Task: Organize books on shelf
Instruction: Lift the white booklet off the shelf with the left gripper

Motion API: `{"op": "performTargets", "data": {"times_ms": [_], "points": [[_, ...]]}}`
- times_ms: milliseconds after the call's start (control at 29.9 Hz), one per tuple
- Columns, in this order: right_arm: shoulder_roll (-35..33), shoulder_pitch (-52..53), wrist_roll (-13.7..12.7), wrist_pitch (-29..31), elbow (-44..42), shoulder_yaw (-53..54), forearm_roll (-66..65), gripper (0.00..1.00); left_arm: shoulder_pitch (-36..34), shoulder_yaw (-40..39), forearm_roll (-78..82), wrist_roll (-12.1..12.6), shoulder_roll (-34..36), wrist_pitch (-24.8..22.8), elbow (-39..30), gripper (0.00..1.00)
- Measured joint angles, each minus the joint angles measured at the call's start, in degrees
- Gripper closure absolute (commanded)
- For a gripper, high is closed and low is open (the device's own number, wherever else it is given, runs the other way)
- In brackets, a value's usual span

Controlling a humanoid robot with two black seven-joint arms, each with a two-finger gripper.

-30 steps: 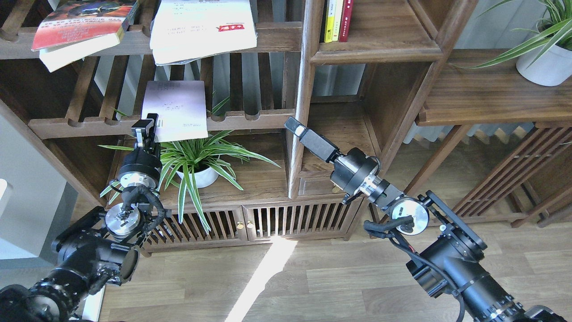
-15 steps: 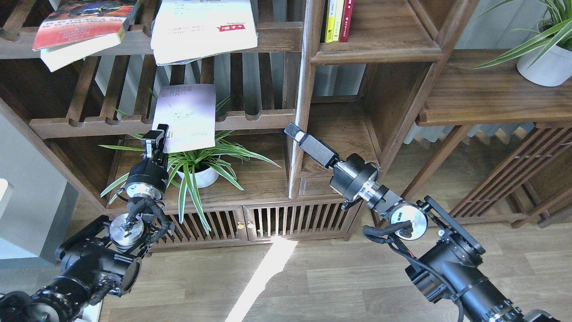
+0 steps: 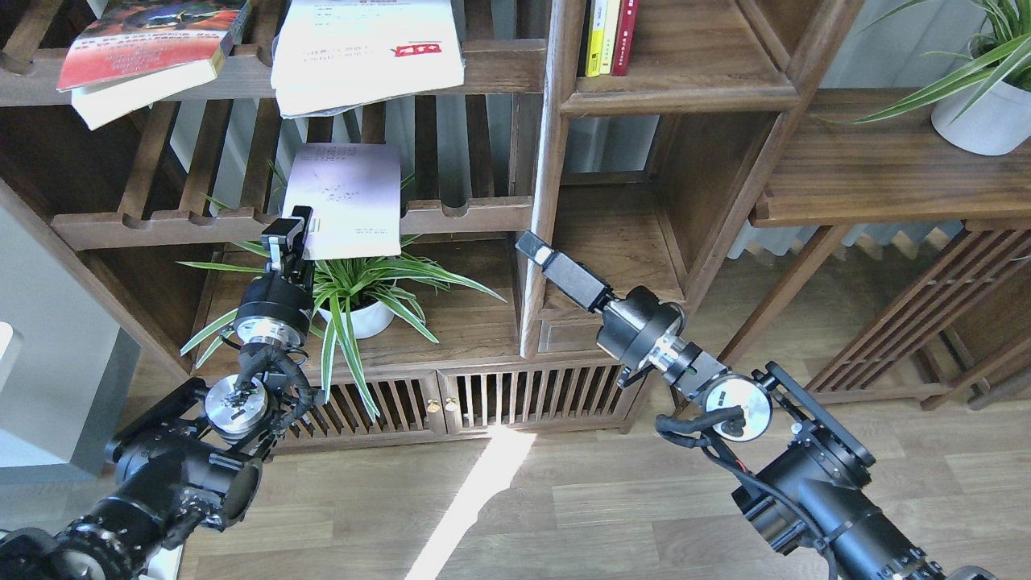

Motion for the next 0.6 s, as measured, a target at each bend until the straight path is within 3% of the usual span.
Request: {"op": "performTargets", "data": {"times_ms": [368, 602], "points": [[0.0, -0.5, -0.1, 2.3, -0.6, -0.6, 0.1, 0.0, 3.9, -0.3, 4.9, 1.0, 1.2, 0.0, -5.4, 0.98], [0.1, -0.8, -0.1, 3.4, -1.3, -0.6, 0.1, 0.0, 7.6, -2.0, 7.9, 1.0, 6.2, 0.0, -14.4, 0.98]]}}
